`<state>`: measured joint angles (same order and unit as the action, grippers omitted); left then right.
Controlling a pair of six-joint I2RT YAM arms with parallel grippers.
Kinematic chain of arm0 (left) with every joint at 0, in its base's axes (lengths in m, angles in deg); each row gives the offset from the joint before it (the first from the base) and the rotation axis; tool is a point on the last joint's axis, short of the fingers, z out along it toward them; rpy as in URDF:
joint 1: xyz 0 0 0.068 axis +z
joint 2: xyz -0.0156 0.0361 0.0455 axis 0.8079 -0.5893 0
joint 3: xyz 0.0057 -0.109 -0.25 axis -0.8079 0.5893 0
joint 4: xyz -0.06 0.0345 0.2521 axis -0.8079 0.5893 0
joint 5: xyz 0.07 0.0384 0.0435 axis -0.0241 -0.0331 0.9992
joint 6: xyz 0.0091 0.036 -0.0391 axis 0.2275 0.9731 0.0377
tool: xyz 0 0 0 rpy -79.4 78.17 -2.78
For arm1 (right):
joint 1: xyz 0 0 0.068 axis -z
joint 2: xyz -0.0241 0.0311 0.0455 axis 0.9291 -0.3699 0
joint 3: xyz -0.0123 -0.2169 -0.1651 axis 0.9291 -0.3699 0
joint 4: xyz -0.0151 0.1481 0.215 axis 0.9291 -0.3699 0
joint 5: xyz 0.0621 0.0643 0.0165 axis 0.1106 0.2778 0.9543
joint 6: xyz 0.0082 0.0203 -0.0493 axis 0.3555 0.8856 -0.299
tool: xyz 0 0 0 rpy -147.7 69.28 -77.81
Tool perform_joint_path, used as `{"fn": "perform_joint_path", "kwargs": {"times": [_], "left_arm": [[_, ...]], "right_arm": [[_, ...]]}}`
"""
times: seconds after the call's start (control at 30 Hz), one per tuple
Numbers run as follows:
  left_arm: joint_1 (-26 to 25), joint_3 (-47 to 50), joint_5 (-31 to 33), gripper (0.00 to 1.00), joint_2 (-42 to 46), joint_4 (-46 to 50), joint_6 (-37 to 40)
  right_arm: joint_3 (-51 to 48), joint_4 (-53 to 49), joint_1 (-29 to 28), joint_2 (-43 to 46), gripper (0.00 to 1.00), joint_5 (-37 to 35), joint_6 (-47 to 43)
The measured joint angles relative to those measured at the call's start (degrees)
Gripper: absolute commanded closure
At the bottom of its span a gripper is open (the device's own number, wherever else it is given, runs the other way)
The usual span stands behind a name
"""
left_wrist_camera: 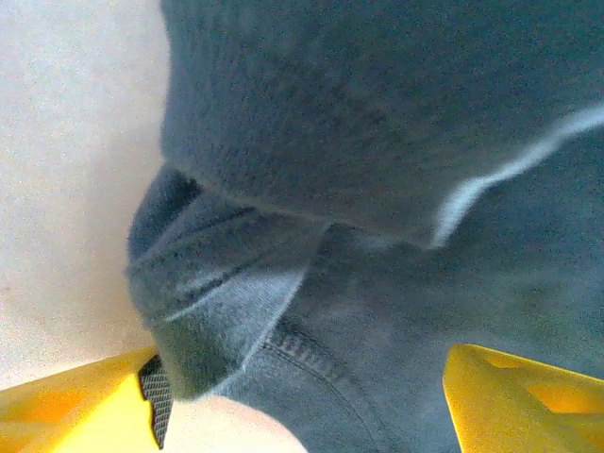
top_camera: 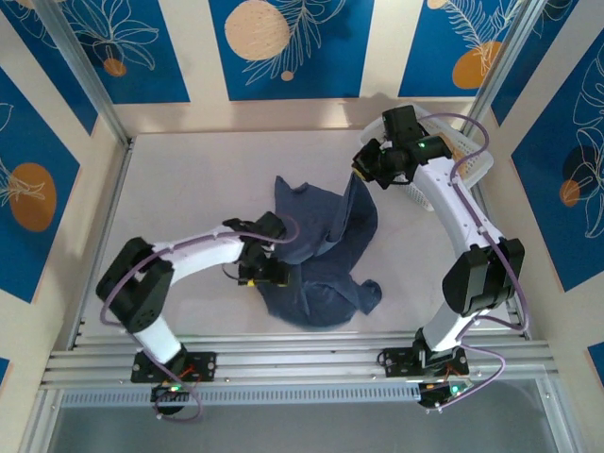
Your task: Fold and stack the t-shirts
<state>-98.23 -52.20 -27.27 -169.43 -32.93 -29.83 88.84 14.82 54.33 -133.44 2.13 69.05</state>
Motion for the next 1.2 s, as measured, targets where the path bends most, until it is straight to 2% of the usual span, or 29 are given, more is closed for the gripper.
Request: {"fn": "perform_joint_path", "kwargs": {"times": [0.07, 0.1, 0.13, 0.17, 0.3, 0.5, 0.7, 0.83, 0.97, 1.2], "left_arm": [[-0.35, -0.68, 3.02, 0.69, -1.55, 0.96, -1.36], [-0.35, -1.33, 4.31, 0.82, -2.21, 1.99, -1.86], [-0.20, -2.36, 5.95, 0.94, -2.97, 2.91, -2.27], [-0.04, -3.72, 7.98, 1.00, -3.80, 3.08, -2.71], [3.28, -6.73, 15.47, 1.00, -5.14, 3.50, -4.15], [16.33, -6.78, 22.53, 1.00, -1.60, 5.57, -1.20], [28.00, -9.33, 26.21, 1.00, 3.63, 7.80, 5.92], [32.89, -14.38, 27.06, 1.00, 2.97, 8.33, 9.25], [35.78, -22.45, 27.12, 1.00, -1.79, 8.61, 11.08], [36.48, -43.67, 27.15, 1.00, -19.65, 9.68, 12.31]], "right_arm": [[0.00, -0.07, 0.17, 0.00, 1.00, 0.02, -0.26], [0.00, -0.17, 0.28, 0.00, 1.00, 0.02, -0.31], [0.00, -0.31, 0.39, 0.00, 1.00, 0.00, -0.46], [0.00, -0.46, 0.50, 0.00, 1.00, -0.02, -0.52], [0.00, -1.79, 1.09, 0.04, 1.00, -0.55, -0.70], [-0.42, -7.34, 2.54, 1.55, 1.00, -3.32, 1.27], [-11.91, -12.96, 2.25, 12.46, 1.00, -3.10, 10.75], [-19.10, -16.87, 1.42, 19.93, 1.00, -2.25, 20.11], [-21.31, -20.59, 1.73, 21.64, 1.00, -2.60, 27.96], [-22.95, -22.25, 7.32, 12.46, 1.00, -2.36, 35.50]]}}
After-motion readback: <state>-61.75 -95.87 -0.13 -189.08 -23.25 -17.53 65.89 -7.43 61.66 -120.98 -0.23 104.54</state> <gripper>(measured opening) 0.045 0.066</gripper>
